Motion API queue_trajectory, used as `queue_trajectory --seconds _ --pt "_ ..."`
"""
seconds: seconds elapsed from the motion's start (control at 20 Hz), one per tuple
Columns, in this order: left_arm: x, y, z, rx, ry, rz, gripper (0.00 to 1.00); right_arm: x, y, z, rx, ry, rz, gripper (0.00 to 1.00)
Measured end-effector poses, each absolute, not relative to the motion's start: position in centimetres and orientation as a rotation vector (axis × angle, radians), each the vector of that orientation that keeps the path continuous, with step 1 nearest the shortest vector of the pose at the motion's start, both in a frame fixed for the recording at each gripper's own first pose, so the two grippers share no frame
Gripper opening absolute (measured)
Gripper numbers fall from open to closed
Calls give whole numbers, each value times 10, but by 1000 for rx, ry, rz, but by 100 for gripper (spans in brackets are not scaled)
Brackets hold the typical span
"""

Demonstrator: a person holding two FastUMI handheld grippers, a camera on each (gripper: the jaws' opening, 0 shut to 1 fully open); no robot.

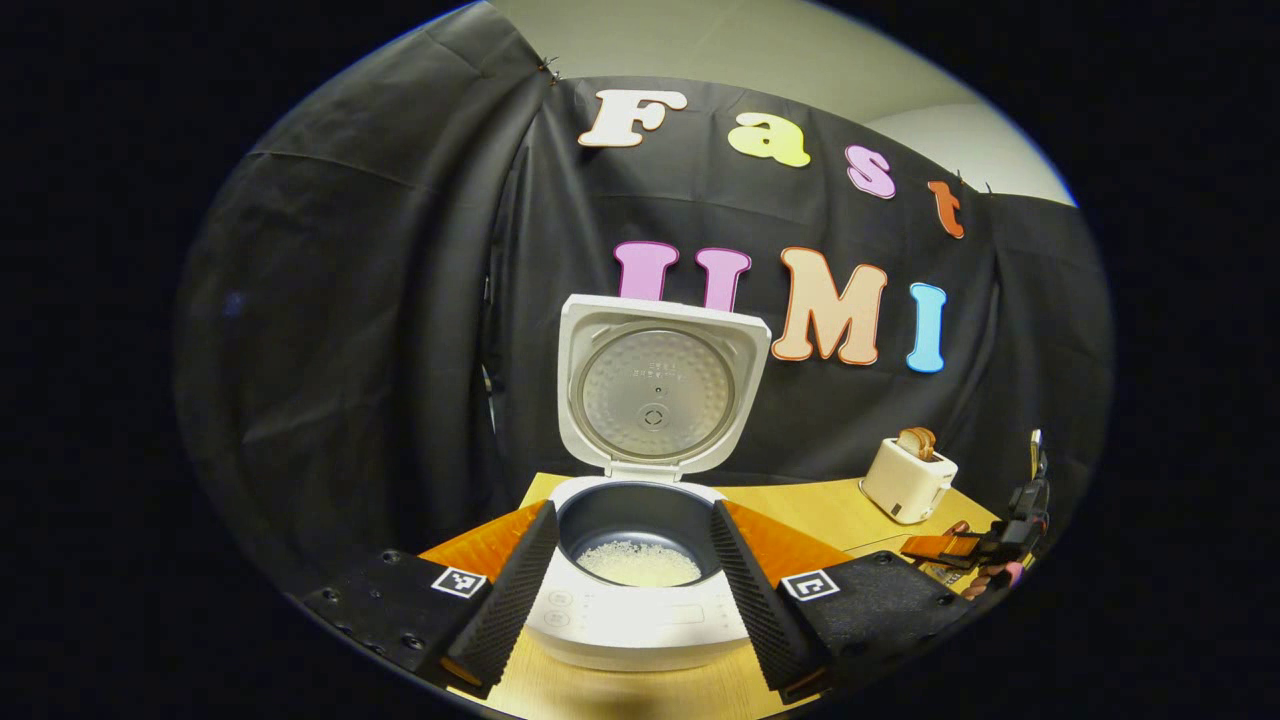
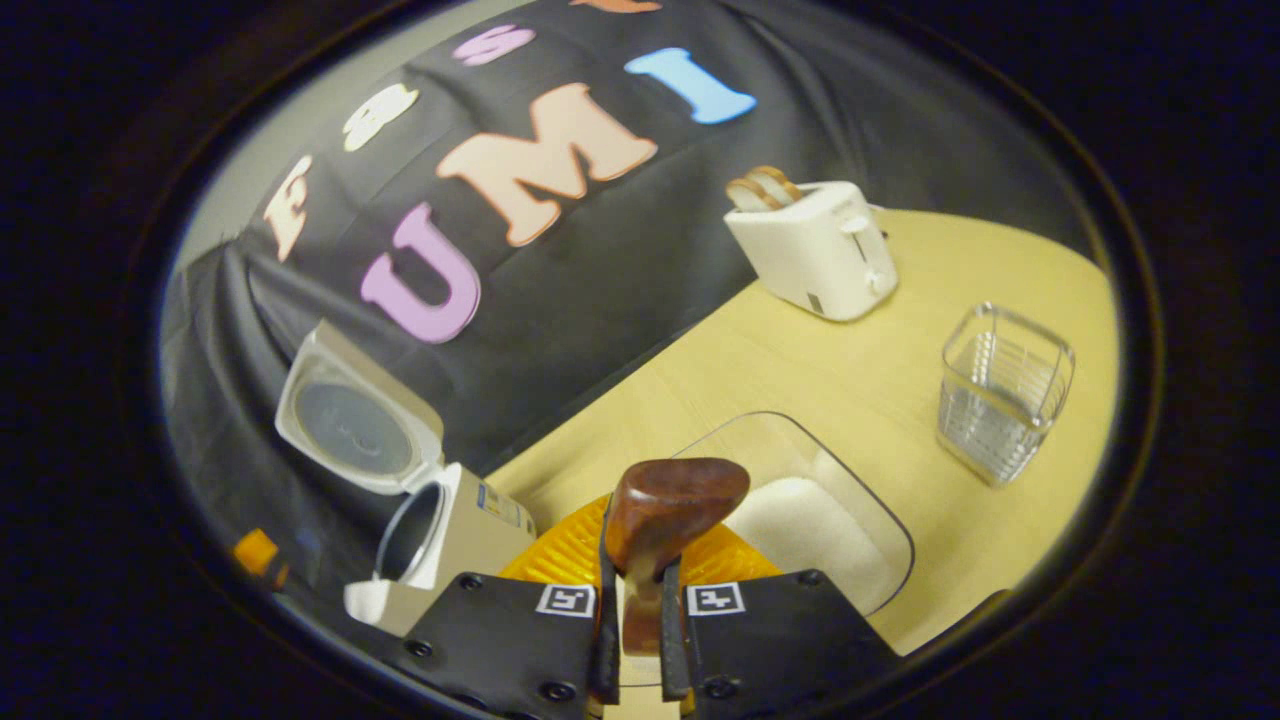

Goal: Close the left gripper, press the button to open the rice cooker; take a wooden spoon from the chopstick holder with the right hand, scoop a spoonful of rice and pour it into the rice cooker, then put the wooden spoon back into the chopstick holder.

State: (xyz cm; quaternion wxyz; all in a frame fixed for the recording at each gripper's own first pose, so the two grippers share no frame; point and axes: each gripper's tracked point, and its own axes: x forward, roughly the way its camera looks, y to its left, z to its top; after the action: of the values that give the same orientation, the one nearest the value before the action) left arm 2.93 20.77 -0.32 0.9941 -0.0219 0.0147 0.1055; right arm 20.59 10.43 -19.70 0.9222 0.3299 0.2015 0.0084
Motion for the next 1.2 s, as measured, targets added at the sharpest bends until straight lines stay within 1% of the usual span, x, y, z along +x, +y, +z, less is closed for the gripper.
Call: queue_trajectory --seconds 0.1,0.35,0.65,0.8,0.85,0.9,0.95,1.05,1.1,1.2 --pt "30 205 -2 -41 28 201 91 204 93 -191 810 394 10 19" --pt "32 198 1 -34 23 174 91 199 75 -161 961 316 14 19" --pt "33 191 -1 -51 25 140 91 188 104 -97 1077 229 96 18" --pt "32 191 -4 -57 31 126 91 186 126 -67 1055 206 140 21" --pt "31 192 -6 -61 34 123 91 188 135 -57 1031 198 152 17" --pt "30 194 -7 -64 37 122 91 190 146 -47 1012 191 168 19" --pt "30 195 -9 -70 40 120 91 193 156 -38 1000 187 185 17" --pt "26 197 -12 -80 43 116 91 199 179 -22 993 183 222 19" --pt "26 198 -13 -82 44 113 91 201 191 -13 986 182 235 17" --pt "26 202 -14 -78 47 111 91 212 214 1 951 173 258 20"
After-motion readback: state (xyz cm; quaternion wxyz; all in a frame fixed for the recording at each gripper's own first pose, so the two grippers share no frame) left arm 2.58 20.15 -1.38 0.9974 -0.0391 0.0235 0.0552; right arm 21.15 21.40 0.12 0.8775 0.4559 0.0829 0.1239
